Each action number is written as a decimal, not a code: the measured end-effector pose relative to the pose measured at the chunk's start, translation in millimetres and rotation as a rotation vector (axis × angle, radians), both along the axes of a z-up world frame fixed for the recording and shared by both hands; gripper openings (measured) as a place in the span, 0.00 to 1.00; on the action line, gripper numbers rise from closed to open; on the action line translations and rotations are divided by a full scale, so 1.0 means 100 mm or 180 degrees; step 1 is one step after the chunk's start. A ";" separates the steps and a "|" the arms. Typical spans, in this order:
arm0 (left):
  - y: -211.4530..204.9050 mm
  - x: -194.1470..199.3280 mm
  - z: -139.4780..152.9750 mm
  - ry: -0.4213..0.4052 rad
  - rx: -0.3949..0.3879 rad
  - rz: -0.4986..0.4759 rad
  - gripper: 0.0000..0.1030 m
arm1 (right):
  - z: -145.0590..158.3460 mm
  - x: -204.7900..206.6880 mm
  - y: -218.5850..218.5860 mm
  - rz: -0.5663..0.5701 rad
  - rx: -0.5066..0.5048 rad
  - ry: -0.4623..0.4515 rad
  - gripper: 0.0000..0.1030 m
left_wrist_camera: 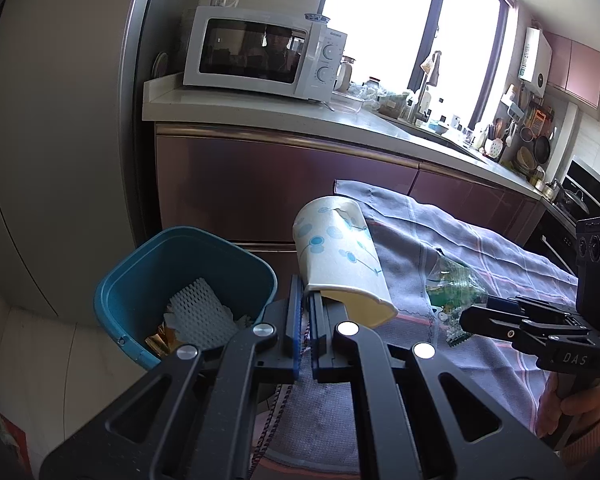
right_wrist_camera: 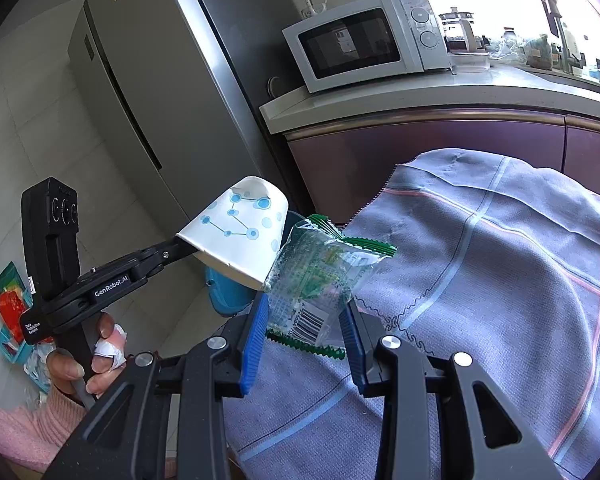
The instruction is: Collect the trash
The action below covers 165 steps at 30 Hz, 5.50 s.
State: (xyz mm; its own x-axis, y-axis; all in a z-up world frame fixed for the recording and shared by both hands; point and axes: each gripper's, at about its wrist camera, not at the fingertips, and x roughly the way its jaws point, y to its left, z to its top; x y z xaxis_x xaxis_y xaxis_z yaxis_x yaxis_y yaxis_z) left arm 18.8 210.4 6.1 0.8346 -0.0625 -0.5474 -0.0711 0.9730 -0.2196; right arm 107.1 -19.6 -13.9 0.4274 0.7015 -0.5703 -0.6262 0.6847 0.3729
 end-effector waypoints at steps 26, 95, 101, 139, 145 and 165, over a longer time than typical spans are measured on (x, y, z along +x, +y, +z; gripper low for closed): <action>0.43 0.04 -0.05 0.0029 -0.0023 0.0315 0.04 | 0.05 0.15 0.47 0.0364 -0.0097 -0.0003 0.33; 1.22 0.64 -1.02 0.0663 0.0043 0.0942 0.04 | -0.71 0.95 2.11 0.0824 -0.1050 0.0543 0.35; 1.22 0.68 -1.12 0.0737 0.0028 0.0957 0.08 | -0.74 1.01 2.14 0.0806 -0.1062 0.0639 0.38; -0.24 -0.42 -0.16 -0.0723 0.0505 0.0516 0.95 | 0.09 -0.51 -0.26 -0.1012 -0.0232 -0.1183 0.93; -0.67 -0.44 -0.06 -0.0868 0.0467 0.0307 0.95 | 0.10 -0.76 -0.64 -0.1411 -0.0333 -0.1390 0.93; -1.36 -0.46 -0.05 -0.1099 0.0649 0.0090 0.95 | 0.05 -1.10 -1.30 -0.2081 -0.0345 -0.1553 0.93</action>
State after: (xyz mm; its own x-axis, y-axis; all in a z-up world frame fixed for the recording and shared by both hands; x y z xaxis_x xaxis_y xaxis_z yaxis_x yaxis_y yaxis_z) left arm -27.1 74.0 1.0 0.9714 0.0439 -0.2332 -0.0542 0.9978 -0.0380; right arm -2.7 -149.3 -9.1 0.9479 0.1766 -0.2651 -0.1630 0.9839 0.0727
